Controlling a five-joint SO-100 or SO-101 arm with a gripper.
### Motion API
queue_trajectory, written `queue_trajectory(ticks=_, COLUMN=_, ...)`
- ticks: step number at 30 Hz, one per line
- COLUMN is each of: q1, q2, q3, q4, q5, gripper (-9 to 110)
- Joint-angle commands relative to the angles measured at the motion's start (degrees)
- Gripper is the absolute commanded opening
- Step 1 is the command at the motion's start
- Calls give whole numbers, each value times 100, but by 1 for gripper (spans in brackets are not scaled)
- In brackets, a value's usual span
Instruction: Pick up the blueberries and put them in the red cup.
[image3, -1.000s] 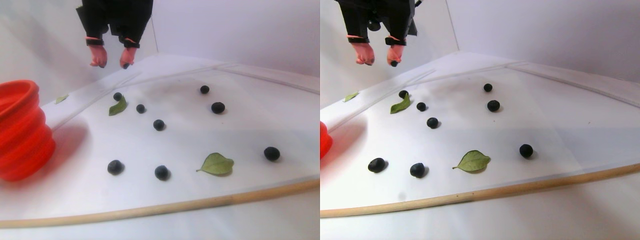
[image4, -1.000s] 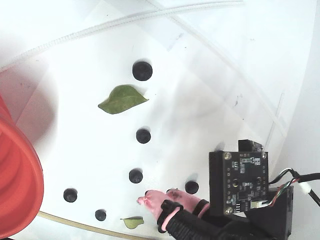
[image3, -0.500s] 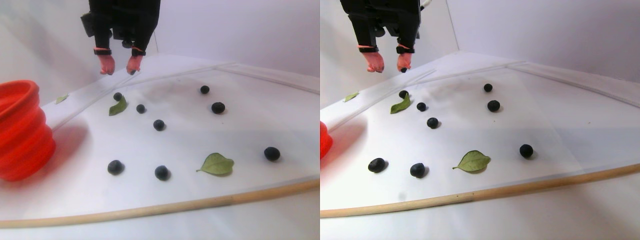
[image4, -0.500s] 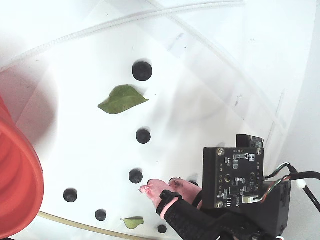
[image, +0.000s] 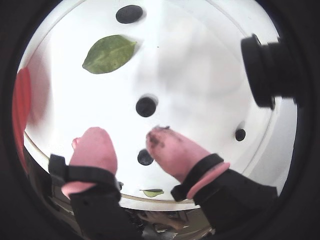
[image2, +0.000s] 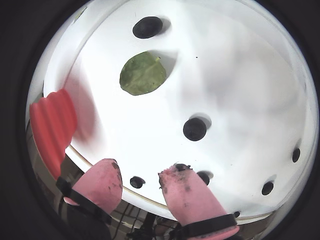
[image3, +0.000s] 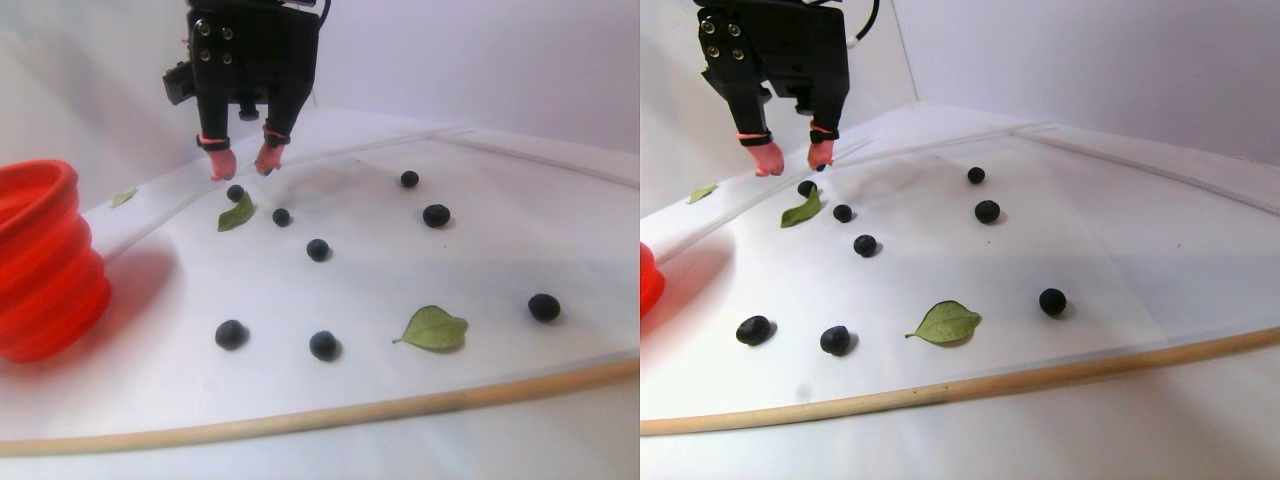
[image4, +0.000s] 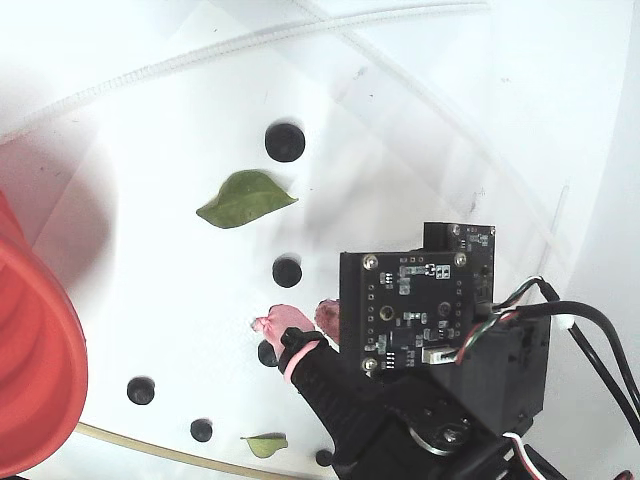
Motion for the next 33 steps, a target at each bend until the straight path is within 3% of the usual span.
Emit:
queue_trajectory(ticks=1, q1=-158, q2=-88, q3=-255, q4=-369, q5=-123, gripper=15)
queue_trajectory(ticks=33, q1=-510, q2=-1916, q3=-1081, q4=-2514, q5=-721, gripper=16)
